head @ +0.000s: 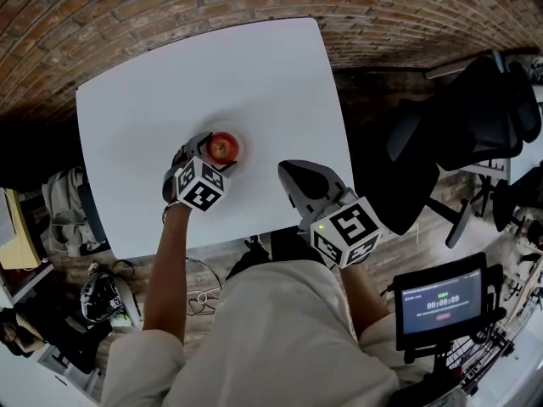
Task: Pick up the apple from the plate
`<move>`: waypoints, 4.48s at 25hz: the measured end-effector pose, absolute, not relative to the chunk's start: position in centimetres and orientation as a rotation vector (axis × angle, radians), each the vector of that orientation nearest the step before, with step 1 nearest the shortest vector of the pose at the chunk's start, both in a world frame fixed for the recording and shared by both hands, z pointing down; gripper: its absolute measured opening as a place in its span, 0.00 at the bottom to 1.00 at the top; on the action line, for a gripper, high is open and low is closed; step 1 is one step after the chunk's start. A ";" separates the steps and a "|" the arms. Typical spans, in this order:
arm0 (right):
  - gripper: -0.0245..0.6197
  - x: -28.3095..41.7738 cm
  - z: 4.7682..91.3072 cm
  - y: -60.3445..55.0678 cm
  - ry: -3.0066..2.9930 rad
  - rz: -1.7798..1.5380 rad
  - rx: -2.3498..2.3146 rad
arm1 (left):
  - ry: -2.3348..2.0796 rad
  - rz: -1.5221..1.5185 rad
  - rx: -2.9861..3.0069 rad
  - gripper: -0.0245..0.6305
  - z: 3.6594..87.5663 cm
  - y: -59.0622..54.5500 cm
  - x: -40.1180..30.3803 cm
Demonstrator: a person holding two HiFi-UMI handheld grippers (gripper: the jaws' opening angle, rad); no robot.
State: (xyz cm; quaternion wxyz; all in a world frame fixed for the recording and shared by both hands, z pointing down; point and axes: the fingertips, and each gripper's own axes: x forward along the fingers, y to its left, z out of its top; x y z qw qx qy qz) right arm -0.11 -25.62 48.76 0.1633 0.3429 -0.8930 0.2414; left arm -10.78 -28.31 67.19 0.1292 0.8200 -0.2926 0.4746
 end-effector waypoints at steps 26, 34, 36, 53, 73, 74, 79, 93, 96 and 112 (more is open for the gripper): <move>0.04 0.4 46.5 -23.6 -2.587 0.624 0.979 | -1.016 1.330 2.367 0.62 65.9 -27.6 -11.7; 0.04 1.4 45.7 -22.9 -2.599 0.604 1.002 | -1.020 1.280 2.376 0.62 64.7 -26.8 -10.8; 0.04 1.8 45.7 -22.7 -2.601 0.605 1.009 | -1.020 1.265 2.380 0.62 64.6 -26.6 -10.5; 0.04 1.0 43.0 -21.3 -2.648 0.540 1.005 | -1.070 1.219 2.439 0.62 60.1 -24.6 -10.4; 0.04 -0.8 39.5 -20.7 -2.701 0.429 1.014 | -1.246 1.085 2.490 0.62 54.6 -23.2 -12.6; 0.04 -0.9 39.3 -20.7 -2.704 0.423 1.011 | -1.256 1.070 2.492 0.62 54.2 -23.2 -12.7; 0.04 -1.4 38.4 -20.7 -2.723 0.391 0.995 | -1.299 1.015 2.531 0.62 52.0 -22.7 -12.6; 0.04 -2.7 37.1 -20.6 -2.739 0.348 0.965 | -1.402 0.922 2.648 0.62 45.6 -20.4 -12.5; 0.04 -2.9 36.6 -20.9 -2.746 0.337 0.966 | -1.425 0.893 2.664 0.62 44.3 -20.2 -12.8; 0.04 -3.1 32.9 -21.7 -2.815 0.172 0.940 | -1.518 0.663 2.790 0.62 36.3 -20.6 -12.6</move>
